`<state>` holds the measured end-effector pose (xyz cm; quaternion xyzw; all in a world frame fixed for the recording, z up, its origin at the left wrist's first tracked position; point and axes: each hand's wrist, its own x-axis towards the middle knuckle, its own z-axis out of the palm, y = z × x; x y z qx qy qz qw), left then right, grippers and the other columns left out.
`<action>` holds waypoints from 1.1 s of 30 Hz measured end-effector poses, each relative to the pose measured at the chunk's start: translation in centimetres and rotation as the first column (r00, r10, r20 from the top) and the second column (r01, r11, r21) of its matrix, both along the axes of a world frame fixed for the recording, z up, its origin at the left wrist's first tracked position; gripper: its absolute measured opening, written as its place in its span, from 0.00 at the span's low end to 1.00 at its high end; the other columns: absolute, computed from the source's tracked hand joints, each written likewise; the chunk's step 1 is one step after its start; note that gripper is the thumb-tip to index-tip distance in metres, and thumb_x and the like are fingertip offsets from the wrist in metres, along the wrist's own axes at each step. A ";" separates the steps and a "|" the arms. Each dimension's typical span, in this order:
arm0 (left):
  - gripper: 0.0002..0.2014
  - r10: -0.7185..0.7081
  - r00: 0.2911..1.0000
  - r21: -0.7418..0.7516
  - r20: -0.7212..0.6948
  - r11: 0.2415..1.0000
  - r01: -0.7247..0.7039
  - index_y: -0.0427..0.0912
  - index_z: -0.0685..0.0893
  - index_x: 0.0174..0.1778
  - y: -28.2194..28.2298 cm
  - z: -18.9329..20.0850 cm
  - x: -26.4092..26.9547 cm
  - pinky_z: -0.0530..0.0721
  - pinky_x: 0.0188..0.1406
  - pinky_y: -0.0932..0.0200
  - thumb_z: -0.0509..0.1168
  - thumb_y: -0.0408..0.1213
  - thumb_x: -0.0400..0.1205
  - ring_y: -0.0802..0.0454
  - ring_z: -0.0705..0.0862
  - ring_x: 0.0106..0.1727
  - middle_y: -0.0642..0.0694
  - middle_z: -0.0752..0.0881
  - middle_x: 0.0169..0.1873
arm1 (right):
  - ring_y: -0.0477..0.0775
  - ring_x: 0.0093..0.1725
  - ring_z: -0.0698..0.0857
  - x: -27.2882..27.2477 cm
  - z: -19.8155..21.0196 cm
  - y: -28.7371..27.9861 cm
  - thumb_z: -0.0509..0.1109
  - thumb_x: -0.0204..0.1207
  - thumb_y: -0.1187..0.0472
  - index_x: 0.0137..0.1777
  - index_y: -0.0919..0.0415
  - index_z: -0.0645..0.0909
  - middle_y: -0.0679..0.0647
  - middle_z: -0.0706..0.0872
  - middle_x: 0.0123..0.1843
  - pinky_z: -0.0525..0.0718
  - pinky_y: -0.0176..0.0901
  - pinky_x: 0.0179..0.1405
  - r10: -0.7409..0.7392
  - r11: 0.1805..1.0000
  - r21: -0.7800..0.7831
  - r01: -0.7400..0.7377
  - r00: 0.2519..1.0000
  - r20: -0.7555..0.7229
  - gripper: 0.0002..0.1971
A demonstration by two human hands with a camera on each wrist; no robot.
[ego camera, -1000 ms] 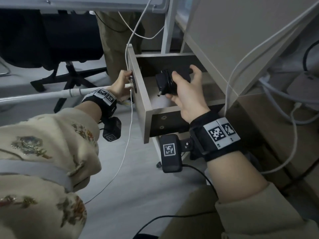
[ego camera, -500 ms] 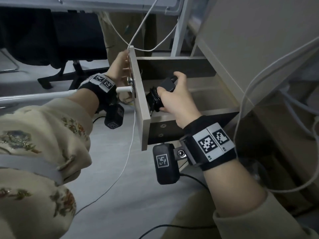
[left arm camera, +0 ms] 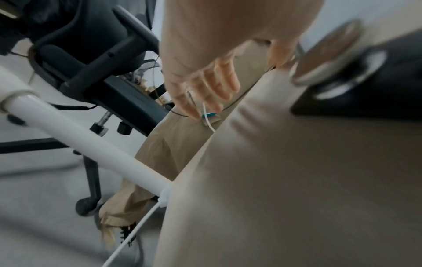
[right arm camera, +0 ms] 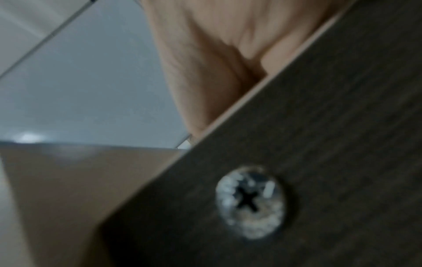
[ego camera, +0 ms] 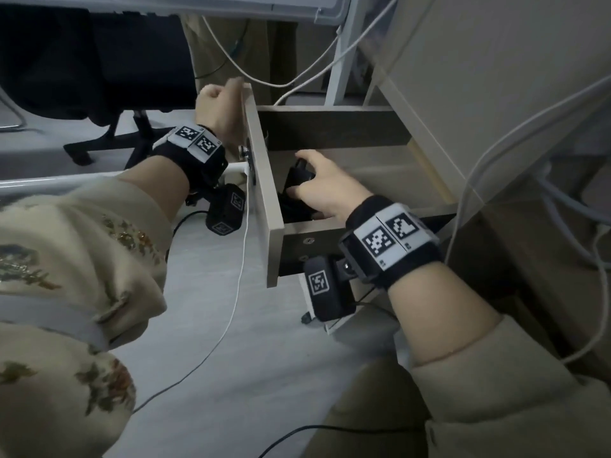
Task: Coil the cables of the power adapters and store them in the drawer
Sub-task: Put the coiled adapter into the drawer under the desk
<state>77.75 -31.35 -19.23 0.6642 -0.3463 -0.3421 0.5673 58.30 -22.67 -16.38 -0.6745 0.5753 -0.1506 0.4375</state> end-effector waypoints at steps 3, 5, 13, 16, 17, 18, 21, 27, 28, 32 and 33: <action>0.23 -0.200 0.976 -0.012 0.087 0.979 0.202 0.48 0.77 0.62 0.8 1.0 -0.7 0.80 0.45 0.59 0.70 0.56 0.77 0.56 0.83 0.50 0.51 0.81 0.52 | 0.57 0.74 0.74 0.3 0.0 -0.2 0.63 0.82 0.67 0.85 0.48 0.57 0.53 0.67 0.83 0.80 0.38 0.57 0.087 0.996 0.024 -0.086 0.995 -0.045 0.34; 0.28 -0.262 0.953 0.045 0.153 0.965 0.258 0.47 0.73 0.71 1.0 1.3 -0.7 0.84 0.49 0.56 0.73 0.47 0.77 0.52 0.83 0.56 0.49 0.79 0.58 | 0.56 0.79 0.69 0.4 -0.1 -0.3 0.63 0.83 0.67 0.86 0.50 0.54 0.52 0.65 0.84 0.70 0.33 0.62 0.089 0.996 0.013 -0.089 0.995 -0.047 0.35; 0.35 -0.244 0.939 0.115 0.243 0.968 0.222 0.42 0.69 0.82 1.9 2.6 -0.3 0.82 0.45 0.69 0.70 0.37 0.77 0.56 0.84 0.53 0.47 0.82 0.62 | 0.60 0.57 0.83 0.6 -1.2 -0.8 0.64 0.83 0.57 0.69 0.65 0.75 0.61 0.84 0.62 0.76 0.42 0.47 -0.031 0.999 -0.025 0.027 0.979 -0.203 0.18; 0.35 -0.242 0.935 0.137 0.260 0.967 0.213 0.42 0.69 0.82 2.4 2.7 0.2 0.79 0.49 0.71 0.69 0.37 0.77 0.57 0.82 0.57 0.47 0.81 0.64 | 0.59 0.58 0.84 0.6 -1.1 -0.6 0.63 0.83 0.63 0.65 0.62 0.82 0.60 0.86 0.58 0.79 0.41 0.50 0.053 0.999 -0.004 -0.054 0.985 -0.167 0.13; 0.34 -0.237 0.934 0.138 0.267 0.969 0.206 0.42 0.70 0.81 2.5 2.8 0.3 0.78 0.46 0.74 0.69 0.37 0.77 0.58 0.82 0.55 0.47 0.82 0.64 | 0.58 0.60 0.84 0.7 -0.8 -0.3 0.63 0.83 0.64 0.67 0.61 0.82 0.58 0.87 0.59 0.80 0.41 0.55 0.102 0.995 0.021 -0.100 0.981 -0.166 0.15; 0.33 -0.230 0.934 0.136 0.275 0.971 0.199 0.42 0.72 0.81 2.6 2.8 0.4 0.78 0.42 0.77 0.69 0.36 0.77 0.59 0.82 0.53 0.47 0.82 0.64 | 0.58 0.63 0.83 0.7 -0.6 -0.1 0.62 0.84 0.65 0.70 0.59 0.81 0.57 0.86 0.62 0.80 0.41 0.61 0.153 0.988 0.044 -0.147 0.972 -0.179 0.17; 0.31 -0.225 0.930 0.133 0.290 0.972 0.194 0.41 0.74 0.79 3.1 3.1 0.8 0.78 0.40 0.77 0.69 0.35 0.77 0.59 0.83 0.52 0.48 0.84 0.62 | 0.57 0.71 0.78 1.3 -0.2 0.8 0.59 0.85 0.64 0.76 0.58 0.75 0.56 0.80 0.73 0.72 0.37 0.63 0.230 0.973 0.034 -0.229 0.937 -0.262 0.20; 0.30 -0.210 0.934 0.153 0.290 0.973 0.171 0.41 0.73 0.80 4.0 3.2 2.1 0.83 0.56 0.63 0.67 0.34 0.79 0.56 0.83 0.52 0.48 0.83 0.55 | 0.60 0.66 0.80 2.9 -0.8 1.8 0.64 0.81 0.60 0.76 0.56 0.73 0.57 0.81 0.70 0.80 0.48 0.66 0.192 0.975 -0.053 -0.214 0.944 -0.270 0.23; 0.31 -0.209 0.937 0.154 0.281 0.973 0.171 0.41 0.71 0.81 4.1 3.2 2.3 0.83 0.55 0.63 0.67 0.34 0.79 0.55 0.83 0.53 0.50 0.83 0.55 | 0.60 0.64 0.81 3.1 -0.7 2.0 0.64 0.80 0.61 0.74 0.56 0.75 0.57 0.82 0.68 0.81 0.49 0.65 0.168 0.975 -0.100 -0.198 0.953 -0.251 0.21; 0.34 -0.226 0.933 0.179 0.282 0.967 0.180 0.44 0.64 0.84 4.2 3.3 2.8 0.84 0.51 0.66 0.67 0.37 0.81 0.55 0.84 0.54 0.52 0.84 0.52 | 0.58 0.61 0.82 3.3 -0.4 2.8 0.63 0.81 0.62 0.64 0.55 0.84 0.55 0.86 0.61 0.82 0.49 0.61 0.086 0.952 -0.278 -0.130 0.982 -0.166 0.15; 0.35 -0.230 0.932 0.184 0.280 0.966 0.183 0.45 0.64 0.84 4.2 3.1 2.9 0.84 0.56 0.63 0.67 0.38 0.80 0.54 0.84 0.57 0.49 0.84 0.59 | 0.58 0.60 0.83 3.2 -0.4 2.9 0.63 0.81 0.61 0.61 0.54 0.85 0.54 0.87 0.60 0.83 0.50 0.60 0.066 0.950 -0.294 -0.106 0.988 -0.143 0.13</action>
